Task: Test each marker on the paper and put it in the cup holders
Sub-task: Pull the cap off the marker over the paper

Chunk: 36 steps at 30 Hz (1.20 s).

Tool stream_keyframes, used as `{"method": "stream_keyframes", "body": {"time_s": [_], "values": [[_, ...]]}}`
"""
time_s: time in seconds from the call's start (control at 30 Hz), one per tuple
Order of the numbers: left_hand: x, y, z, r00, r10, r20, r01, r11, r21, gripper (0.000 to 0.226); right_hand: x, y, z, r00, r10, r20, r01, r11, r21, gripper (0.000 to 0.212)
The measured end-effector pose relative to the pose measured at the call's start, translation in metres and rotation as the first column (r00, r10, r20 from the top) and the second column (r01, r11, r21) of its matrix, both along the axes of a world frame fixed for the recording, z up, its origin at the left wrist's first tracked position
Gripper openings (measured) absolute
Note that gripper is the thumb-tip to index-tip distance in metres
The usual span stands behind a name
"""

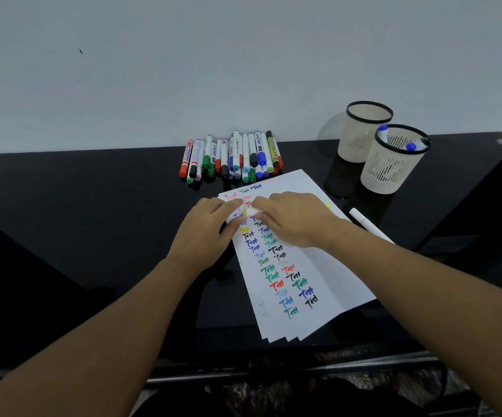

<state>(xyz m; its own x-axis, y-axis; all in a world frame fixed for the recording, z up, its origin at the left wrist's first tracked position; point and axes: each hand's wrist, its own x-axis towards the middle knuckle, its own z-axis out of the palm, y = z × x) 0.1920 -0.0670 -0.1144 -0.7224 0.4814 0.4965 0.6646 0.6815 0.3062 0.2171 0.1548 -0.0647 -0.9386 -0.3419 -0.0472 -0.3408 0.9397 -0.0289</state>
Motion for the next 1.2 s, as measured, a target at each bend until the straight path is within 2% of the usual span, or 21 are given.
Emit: {"method": "stream_keyframes", "body": {"time_s": [0.13,0.33,0.53,0.6,0.73,0.83,0.9,0.93,0.97,1.0,1.03,1.07,1.17,1.2], "values": [[-0.002,-0.001,-0.003,0.999,-0.031,-0.035,0.030,0.999,-0.030,0.033,-0.003,-0.002,-0.001,1.000,0.004,-0.019,-0.002,0.995,0.095,0.038],[-0.005,-0.002,-0.006,0.998,-0.045,-0.050,0.041,0.997,-0.061,0.030,-0.003,-0.008,-0.002,1.000,0.003,-0.009,-0.002,0.997,0.083,0.045],[-0.006,-0.001,-0.007,1.000,-0.027,0.007,0.027,0.998,-0.064,0.030,-0.004,-0.005,-0.003,0.999,-0.045,0.010,0.044,0.996,0.080,0.054],[-0.005,0.000,-0.005,0.999,0.005,0.032,-0.004,0.999,-0.045,0.030,-0.002,-0.006,-0.004,0.998,-0.057,-0.034,0.057,0.998,0.004,0.053],[-0.005,-0.001,-0.004,0.994,0.098,0.055,-0.097,0.995,-0.019,0.027,0.001,-0.001,-0.003,0.991,-0.130,-0.013,0.120,0.944,-0.308,0.039],[-0.007,-0.001,-0.007,0.986,0.140,0.087,-0.138,0.990,-0.028,0.025,0.002,0.005,0.001,0.991,-0.136,-0.019,0.121,0.931,-0.344,0.035],[-0.008,0.000,-0.007,0.978,0.155,0.138,-0.154,0.988,-0.019,0.026,0.004,0.008,0.000,0.979,-0.203,-0.038,0.162,0.868,-0.470,0.035],[-0.008,0.000,-0.007,0.975,0.156,0.158,-0.155,0.988,-0.014,0.030,0.004,0.010,-0.001,0.965,-0.263,0.001,0.213,0.778,-0.591,0.035],[-0.008,0.000,-0.007,0.974,0.149,0.171,-0.149,0.989,-0.012,0.035,0.004,0.010,-0.001,0.946,-0.314,0.078,0.273,0.643,-0.715,0.035],[-0.008,0.000,-0.006,0.975,0.134,0.177,-0.134,0.991,-0.014,0.041,0.003,0.011,-0.003,0.926,-0.340,0.166,0.328,0.504,-0.799,0.035],[-0.008,0.000,-0.006,0.978,0.114,0.175,-0.112,0.994,-0.023,0.045,0.003,0.012,-0.004,0.911,-0.341,0.232,0.364,0.404,-0.839,0.035],[-0.008,-0.001,-0.006,0.982,0.092,0.167,-0.087,0.995,-0.039,0.047,0.002,0.012,-0.006,0.907,-0.332,0.259,0.377,0.368,-0.850,0.036],[-0.009,-0.002,-0.007,0.991,0.050,0.126,-0.036,0.993,-0.108,0.043,0.004,0.015,-0.016,0.920,-0.330,0.211,0.346,0.431,-0.834,0.034],[-0.010,-0.002,-0.007,0.992,0.049,0.115,-0.035,0.992,-0.124,0.040,0.005,0.015,-0.019,0.919,-0.340,0.199,0.338,0.423,-0.841,0.030]]}}
